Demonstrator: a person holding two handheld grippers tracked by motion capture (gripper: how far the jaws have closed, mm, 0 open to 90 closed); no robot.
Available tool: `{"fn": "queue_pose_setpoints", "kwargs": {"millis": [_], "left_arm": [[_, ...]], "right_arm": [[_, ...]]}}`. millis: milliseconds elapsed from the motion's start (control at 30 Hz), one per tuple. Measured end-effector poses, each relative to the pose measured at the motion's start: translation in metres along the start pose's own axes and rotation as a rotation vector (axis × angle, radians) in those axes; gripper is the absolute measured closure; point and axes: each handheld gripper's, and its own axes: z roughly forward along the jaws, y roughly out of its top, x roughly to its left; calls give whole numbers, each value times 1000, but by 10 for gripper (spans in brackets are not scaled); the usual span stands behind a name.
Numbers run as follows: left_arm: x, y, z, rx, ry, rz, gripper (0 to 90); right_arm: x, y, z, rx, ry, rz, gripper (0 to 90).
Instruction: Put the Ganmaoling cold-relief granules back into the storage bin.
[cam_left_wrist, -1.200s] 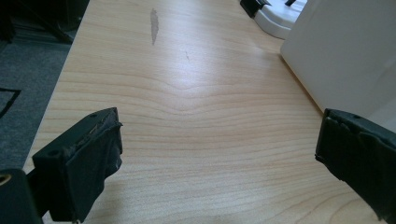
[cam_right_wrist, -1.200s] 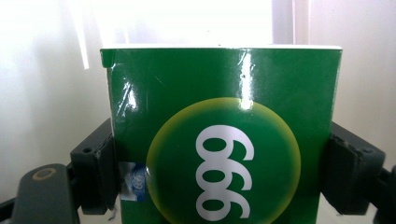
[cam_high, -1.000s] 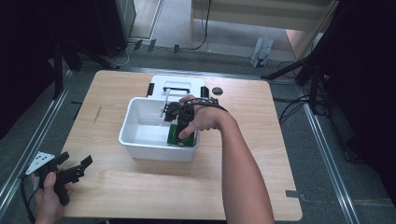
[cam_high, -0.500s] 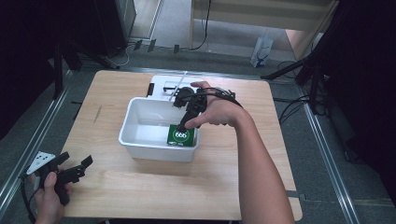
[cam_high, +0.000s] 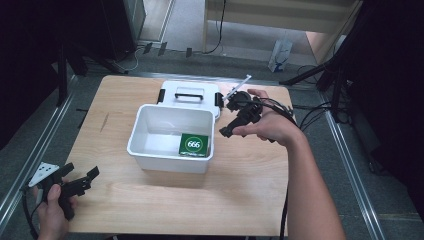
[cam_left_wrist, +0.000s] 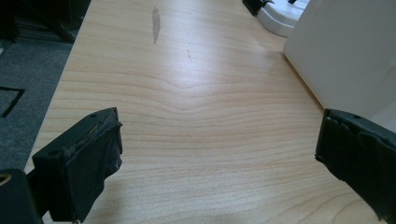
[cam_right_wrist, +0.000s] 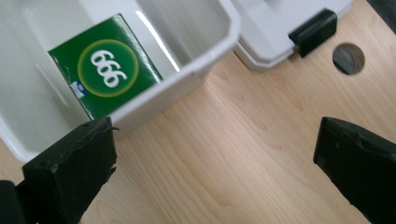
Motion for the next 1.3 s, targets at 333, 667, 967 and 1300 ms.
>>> {"fn": "queue_pose_setpoints", "kwargs": {"millis": [333, 667, 967, 1300], "left_arm": [[0, 0, 0, -2, 3, -4, 10], [0, 0, 0, -3, 5, -6, 11], [1, 0, -1, -6, 7, -10, 10], [1, 0, -1, -8, 11, -12, 11]], "right_arm": [[-27, -52, -5, -51, -78, 162, 0], [-39, -114, 3, -118, -182, 355, 0], [-38, -177, 16, -245, -282, 474, 0], [-29, -243, 33, -335, -362, 570, 0]]}}
